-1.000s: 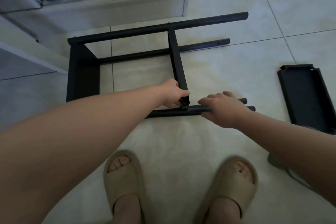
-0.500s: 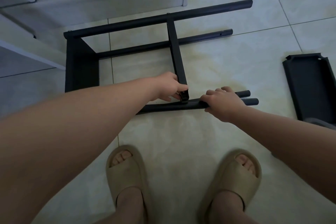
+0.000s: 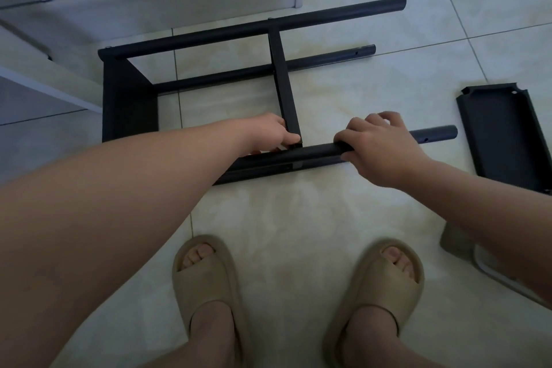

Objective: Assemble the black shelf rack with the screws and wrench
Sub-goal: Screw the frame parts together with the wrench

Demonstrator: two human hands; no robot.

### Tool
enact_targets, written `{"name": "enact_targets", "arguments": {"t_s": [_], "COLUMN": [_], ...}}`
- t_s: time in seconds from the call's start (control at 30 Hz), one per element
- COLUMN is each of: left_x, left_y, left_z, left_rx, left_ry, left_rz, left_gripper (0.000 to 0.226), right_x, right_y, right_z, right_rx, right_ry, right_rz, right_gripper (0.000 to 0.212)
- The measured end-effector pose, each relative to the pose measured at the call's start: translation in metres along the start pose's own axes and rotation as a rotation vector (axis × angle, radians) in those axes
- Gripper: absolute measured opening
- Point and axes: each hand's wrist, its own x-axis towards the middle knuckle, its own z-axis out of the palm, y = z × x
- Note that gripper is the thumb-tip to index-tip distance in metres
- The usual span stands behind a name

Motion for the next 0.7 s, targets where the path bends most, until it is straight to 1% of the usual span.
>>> {"name": "enact_targets", "arguments": {"t_s": [0.17,0.27,0.37,0.47,0.53,0.6,0.7], "left_x": [0.002,0.002,0.001,-0.006,-0.014,-0.024,-0.043], "left_y": [0.001,0.002,0.003,0.007,0.013,0.022,0.040], "left_z": [-0.002,-0.003,-0.002,0.001,0.003,0.008,0.020], "left_rx": [0.068,0.093,0.101,0.175,0.209,0.254,0.416], "left_ry": [0.051,0.070,0.082,0.125,0.188,0.290,0.437], "left_rz": [0.034,0.017,0.003,-0.024,-0.026,-0.018,0.035], "left_gripper": [0.017,0.031,0.036,0.043,0.044,0.043,0.044], "right_x": [0.015,0.020,0.020,0.016,0.006,-0.011,-0.048], "right_y": [0.001,0.002,0.003,0.004,0.006,0.013,0.034], "right_z": [-0.005,-0.002,0.001,0.000,-0.004,-0.009,-0.020], "right_rx": [0.009,0.052,0.065,0.040,0.026,0.005,-0.042], "right_ry": [-0.020,-0.003,0.007,-0.006,-0.012,-0.004,-0.009], "right_rz": [0.031,0.041,0.039,0.017,0.001,-0.005,0.041], "right_gripper": [0.029,0.028,0.029,0.035,0.045,0.056,0.067]}}
